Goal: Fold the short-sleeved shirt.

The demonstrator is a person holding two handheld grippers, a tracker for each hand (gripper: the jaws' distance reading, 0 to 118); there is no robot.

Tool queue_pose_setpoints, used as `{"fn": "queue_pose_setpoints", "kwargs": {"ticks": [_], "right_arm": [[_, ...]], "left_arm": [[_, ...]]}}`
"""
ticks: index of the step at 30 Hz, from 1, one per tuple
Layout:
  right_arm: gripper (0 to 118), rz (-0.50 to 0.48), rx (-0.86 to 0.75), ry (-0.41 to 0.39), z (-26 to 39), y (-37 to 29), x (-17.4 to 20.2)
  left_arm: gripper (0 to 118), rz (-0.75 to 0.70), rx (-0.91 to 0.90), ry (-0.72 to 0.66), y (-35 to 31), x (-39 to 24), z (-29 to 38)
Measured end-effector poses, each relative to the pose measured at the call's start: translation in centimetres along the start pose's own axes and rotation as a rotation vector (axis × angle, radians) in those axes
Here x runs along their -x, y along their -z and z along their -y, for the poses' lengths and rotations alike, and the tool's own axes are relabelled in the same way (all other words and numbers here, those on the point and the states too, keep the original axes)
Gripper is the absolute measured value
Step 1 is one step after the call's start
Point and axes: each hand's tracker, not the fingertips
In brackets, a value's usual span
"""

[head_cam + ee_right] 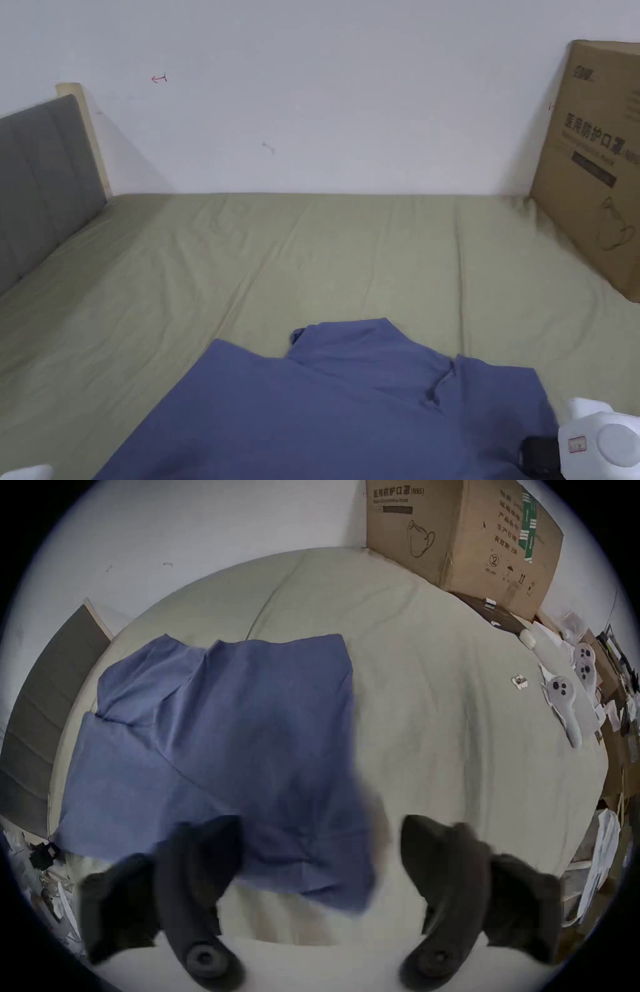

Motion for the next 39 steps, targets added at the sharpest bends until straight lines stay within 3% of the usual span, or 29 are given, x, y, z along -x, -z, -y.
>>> {"fn": "queue_pose_setpoints", "kwargs": {"ticks": [1,5,6,7,8,9,10,11,14,18,22,23,24,25,26,27,31,33,35,37,38,39], "right_arm": [[97,-0.010,-0.023,-0.001,0.2,-0.8,-0.1],[95,-0.061,-0.108,0.045,-0.1,-3.9,-0.3],[90,-0.080,-0.123,0.047,-0.1,-4.7,-0.1],[78,-0.089,-0.133,0.046,0.0,-5.2,0.0],[62,-0.105,-0.156,0.046,0.1,-5.7,0.1],[43,-0.112,-0.164,0.039,0.2,-5.7,0.0],[16,-0.111,-0.171,0.033,0.5,-6.0,0.2],[6,-0.103,-0.179,0.028,1.0,-6.0,0.4],[1,-0.089,-0.186,0.055,2.6,-5.2,0.0],[0,-0.084,-0.169,0.114,4.6,-3.8,-0.6],[0,-0.083,-0.166,0.126,5.2,-3.2,-1.3],[13,-0.087,-0.165,0.123,4.8,-3.1,-1.7],[39,-0.088,-0.164,0.125,4.4,-3.0,-2.0],[87,-0.087,-0.166,0.132,4.0,-2.9,-2.3],[110,-0.085,-0.164,0.149,3.2,-2.6,-2.8],[113,-0.076,-0.161,0.166,2.7,-2.3,-3.2],[112,-0.115,-0.136,0.195,-0.2,-0.4,-4.5],[102,-0.094,-0.112,0.162,-0.9,0.9,-4.4],[66,-0.075,-0.042,0.138,-1.2,2.9,-4.2],[59,-0.050,0.055,0.143,-0.4,5.0,-3.6],[46,-0.023,-0.029,0.143,0.1,4.6,-3.3],[21,-0.024,-0.050,0.153,0.0,3.6,-3.0]], "left_arm": [[114,0.050,-0.011,-0.018,-0.7,-0.1,-0.1],[112,0.138,-0.080,0.002,-3.9,-2.4,-1.1],[111,0.155,-0.115,0.024,-4.7,-3.5,-1.3],[102,0.171,-0.134,0.036,-5.1,-4.2,-1.4],[86,0.209,-0.152,0.046,-5.7,-5.2,-1.6],[59,0.240,-0.163,0.046,-6.2,-6.0,-1.7],[18,0.260,-0.162,0.054,-6.3,-6.8,-1.6],[2,0.254,-0.169,0.063,-6.4,-7.8,-1.4],[0,0.212,-0.182,0.111,-5.8,-10.5,-0.3],[0,0.400,-0.099,0.057,-4.7,-12.0,0.5],[0,0.312,-0.112,0.160,-3.7,-14.5,0.8],[0,0.328,-0.110,0.152,-3.3,-14.7,0.5],[0,0.344,-0.105,0.151,-3.1,-14.9,0.4],[0,0.348,-0.097,0.151,-3.0,-15.1,0.2],[0,0.344,-0.095,0.154,-2.8,-15.4,0.0],[0,0.335,-0.099,0.163,-2.4,-15.6,-0.3],[0,0.344,-0.080,0.184,-1.2,-16.3,-1.2],[0,0.347,-0.071,0.190,-0.5,-16.6,-1.7],[0,0.341,-0.066,0.190,0.1,-17.0,-2.1],[0,0.350,-0.055,0.180,0.7,-17.0,-2.5],[0,0.354,-0.049,0.175,0.9,-17.1,-2.6],[0,0.356,-0.047,0.177,1.0,-17.1,-2.7]]}}
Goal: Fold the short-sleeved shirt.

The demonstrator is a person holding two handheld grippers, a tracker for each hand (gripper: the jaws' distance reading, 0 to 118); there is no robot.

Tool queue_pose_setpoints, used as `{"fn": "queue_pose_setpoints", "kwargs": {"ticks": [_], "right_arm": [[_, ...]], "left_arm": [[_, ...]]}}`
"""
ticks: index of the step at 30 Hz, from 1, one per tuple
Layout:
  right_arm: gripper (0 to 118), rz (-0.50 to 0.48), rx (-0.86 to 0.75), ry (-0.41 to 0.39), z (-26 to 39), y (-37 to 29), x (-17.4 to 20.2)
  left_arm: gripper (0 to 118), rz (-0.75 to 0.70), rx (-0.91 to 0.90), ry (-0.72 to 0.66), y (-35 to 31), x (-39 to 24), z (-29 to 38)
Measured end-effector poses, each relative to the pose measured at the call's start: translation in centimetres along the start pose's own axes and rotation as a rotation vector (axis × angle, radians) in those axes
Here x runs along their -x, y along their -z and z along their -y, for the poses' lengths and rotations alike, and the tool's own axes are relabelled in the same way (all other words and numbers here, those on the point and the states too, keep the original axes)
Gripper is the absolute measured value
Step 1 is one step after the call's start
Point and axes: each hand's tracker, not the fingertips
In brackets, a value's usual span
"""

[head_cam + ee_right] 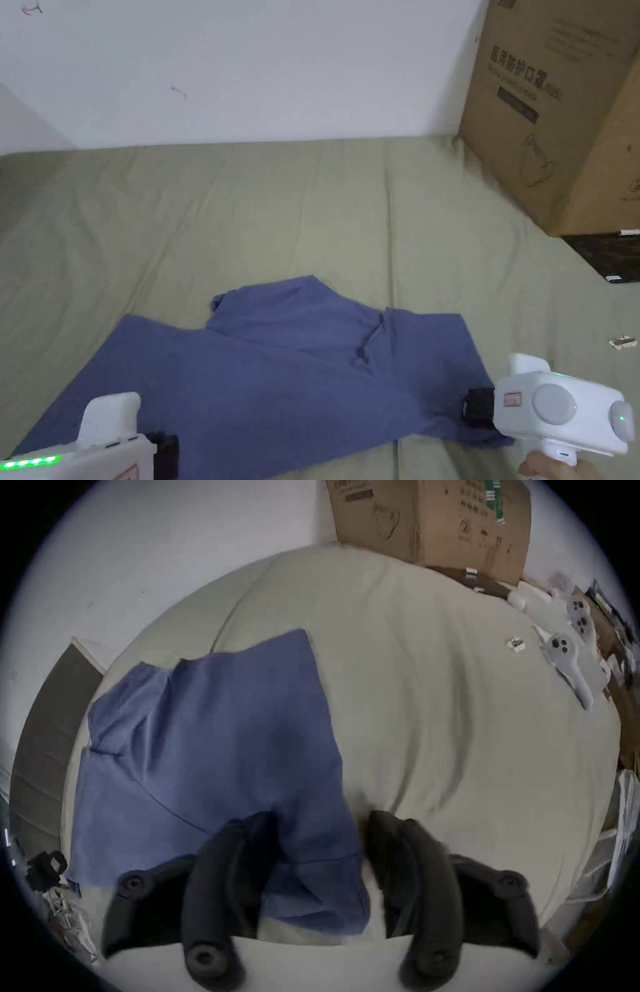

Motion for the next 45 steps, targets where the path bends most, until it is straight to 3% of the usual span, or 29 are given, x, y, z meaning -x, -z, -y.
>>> {"fn": "queue_pose_setpoints", "kwargs": {"ticks": [1,6,9,13,15,16,17,18,19,20,28,33,35,38,39,41,42,45], "right_arm": [[5,-0.003,-0.005,0.000,-0.2,-0.7,0.3],[5,-0.017,-0.009,-0.024,-1.2,-2.5,1.0],[5,-0.152,-0.027,0.047,-2.0,-4.1,1.3],[5,-0.086,-0.080,-0.088,-3.4,-5.3,3.0],[5,-0.096,-0.074,-0.100,-4.1,-5.0,3.4],[5,-0.100,-0.072,-0.097,-4.3,-4.9,3.4],[5,-0.108,-0.071,-0.095,-4.4,-4.7,3.4],[5,-0.111,-0.066,-0.096,-4.6,-4.3,3.5],[5,-0.110,-0.061,-0.103,-4.5,-4.0,3.6],[5,-0.108,-0.062,-0.116,-4.3,-3.8,3.7],[5,-0.095,-0.022,-0.124,-3.7,-2.9,3.1],[5,-0.064,0.013,-0.123,-3.6,-2.8,2.6],[5,-0.067,0.021,-0.123,-3.6,-2.3,2.2],[5,-0.075,0.023,-0.103,-3.4,-2.4,2.1],[5,-0.084,0.010,-0.075,-3.1,-2.5,2.0],[5,-0.107,0.017,-0.054,-3.0,-2.4,2.0],[5,-0.103,0.018,-0.056,-3.0,-2.4,2.2],[5,-0.107,-0.003,-0.068,-3.3,-3.1,2.7]], "left_arm": [[0,0.001,0.002,0.004,0.0,0.0,0.0],[0,-0.010,0.012,0.020,0.3,0.3,-0.2],[0,-0.009,-0.005,0.016,0.1,0.8,-1.0],[0,-0.028,-0.046,0.011,0.1,1.5,-3.3],[1,-0.035,-0.063,0.007,0.9,2.4,-5.3],[15,-0.039,-0.063,0.008,1.3,2.6,-6.4],[36,-0.036,-0.056,0.013,2.1,3.0,-7.6],[64,-0.033,-0.050,0.012,3.0,3.6,-8.9],[103,-0.024,-0.042,0.010,3.8,4.0,-10.0],[118,-0.026,-0.032,0.009,4.9,4.5,-11.6],[111,-0.145,-0.010,-0.020,12.7,8.1,-19.2],[69,-0.205,0.063,-0.035,17.0,9.4,-19.5],[70,-0.205,0.151,-0.023,19.0,9.5,-18.3],[64,-0.226,0.056,-0.038,17.9,9.0,-17.8],[53,-0.234,0.062,-0.039,17.6,8.7,-18.1],[10,-0.251,0.075,-0.028,17.3,9.1,-18.6],[2,-0.235,0.092,-0.031,17.0,9.2,-18.7],[2,-0.213,0.088,-0.073,15.1,8.9,-18.9]]}}
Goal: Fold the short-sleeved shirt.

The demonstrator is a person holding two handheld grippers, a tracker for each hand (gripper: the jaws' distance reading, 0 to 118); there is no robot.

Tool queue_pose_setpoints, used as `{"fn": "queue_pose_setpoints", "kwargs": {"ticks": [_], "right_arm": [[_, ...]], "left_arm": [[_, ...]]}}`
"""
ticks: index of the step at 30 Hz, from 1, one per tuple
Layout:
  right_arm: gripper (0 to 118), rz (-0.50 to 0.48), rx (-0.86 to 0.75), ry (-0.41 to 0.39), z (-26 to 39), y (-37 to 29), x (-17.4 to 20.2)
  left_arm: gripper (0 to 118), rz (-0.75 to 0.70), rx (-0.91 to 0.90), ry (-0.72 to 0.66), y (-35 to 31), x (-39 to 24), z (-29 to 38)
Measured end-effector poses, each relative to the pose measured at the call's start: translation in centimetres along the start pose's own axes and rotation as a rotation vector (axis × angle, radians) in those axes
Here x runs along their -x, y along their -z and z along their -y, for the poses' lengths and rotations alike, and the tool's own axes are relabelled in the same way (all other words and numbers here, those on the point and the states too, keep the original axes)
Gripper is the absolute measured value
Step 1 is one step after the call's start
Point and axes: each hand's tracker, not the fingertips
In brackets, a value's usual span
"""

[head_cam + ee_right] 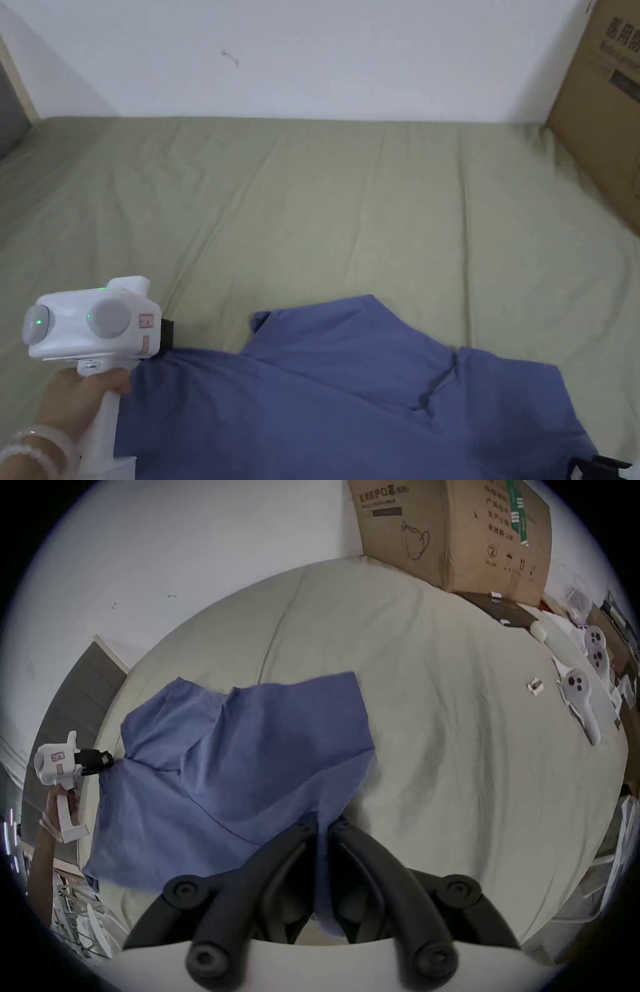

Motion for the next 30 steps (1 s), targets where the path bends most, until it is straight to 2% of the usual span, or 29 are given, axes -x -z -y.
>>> {"fn": "queue_pose_setpoints", "kwargs": {"ticks": [4,12,16,18,22,25,27,30], "right_arm": [[5,-0.021,-0.077,0.005,-1.7,-1.5,0.4],[5,-0.073,-0.219,-0.054,-8.8,-6.5,2.9],[5,-0.087,-0.278,-0.117,-14.6,-9.7,5.4],[5,-0.085,-0.325,-0.122,-17.9,-12.2,7.0],[5,-0.126,-0.380,-0.048,-25.6,-14.7,9.4],[5,-0.097,-0.416,-0.069,-30.4,-16.9,12.5],[5,-0.077,-0.467,-0.126,-33.2,-18.5,14.4],[5,-0.078,-0.543,-0.138,-35.9,-20.7,16.5]], "left_arm": [[2,0.001,-0.079,0.013,-4.4,-0.1,-0.2],[2,-0.049,-0.328,0.083,-17.6,0.0,-3.6],[2,-0.065,-0.460,0.059,-23.9,1.1,-6.6],[2,-0.085,-0.513,0.043,-26.7,1.6,-8.3],[2,-0.156,-0.556,0.024,-29.9,1.3,-12.7],[2,-0.162,-0.588,0.029,-31.8,0.9,-15.9],[2,-0.184,-0.631,0.020,-32.9,0.5,-18.2],[2,-0.196,-0.683,-0.004,-34.4,0.3,-20.6]]}}
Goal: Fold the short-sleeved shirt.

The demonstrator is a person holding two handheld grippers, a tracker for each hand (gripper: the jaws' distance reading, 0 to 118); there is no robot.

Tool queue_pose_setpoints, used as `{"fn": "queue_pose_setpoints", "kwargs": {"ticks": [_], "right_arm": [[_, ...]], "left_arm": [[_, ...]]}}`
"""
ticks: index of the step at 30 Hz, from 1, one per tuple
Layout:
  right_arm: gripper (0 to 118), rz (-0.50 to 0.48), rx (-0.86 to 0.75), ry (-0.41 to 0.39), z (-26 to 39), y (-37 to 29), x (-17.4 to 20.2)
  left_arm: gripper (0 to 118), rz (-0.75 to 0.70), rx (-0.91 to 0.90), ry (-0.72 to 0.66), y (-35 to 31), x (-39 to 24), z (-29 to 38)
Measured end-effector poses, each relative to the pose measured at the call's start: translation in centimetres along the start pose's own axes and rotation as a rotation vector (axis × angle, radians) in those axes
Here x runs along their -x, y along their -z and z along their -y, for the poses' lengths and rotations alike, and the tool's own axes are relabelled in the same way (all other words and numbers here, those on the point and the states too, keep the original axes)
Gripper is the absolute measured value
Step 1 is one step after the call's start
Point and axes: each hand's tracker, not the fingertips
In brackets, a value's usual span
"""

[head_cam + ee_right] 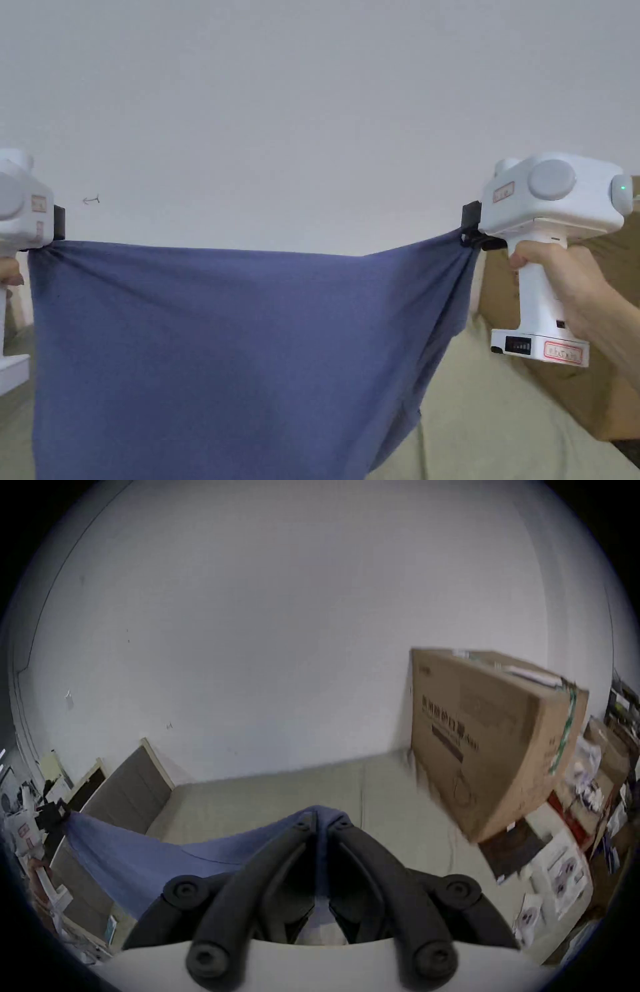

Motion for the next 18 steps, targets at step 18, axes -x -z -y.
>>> {"fn": "queue_pose_setpoints", "kwargs": {"ticks": [18], "right_arm": [[5,0.211,-0.269,-0.146,-15.8,2.2,3.7]], "left_arm": [[2,-0.101,-0.328,0.065,6.0,-6.0,-10.3]]}}
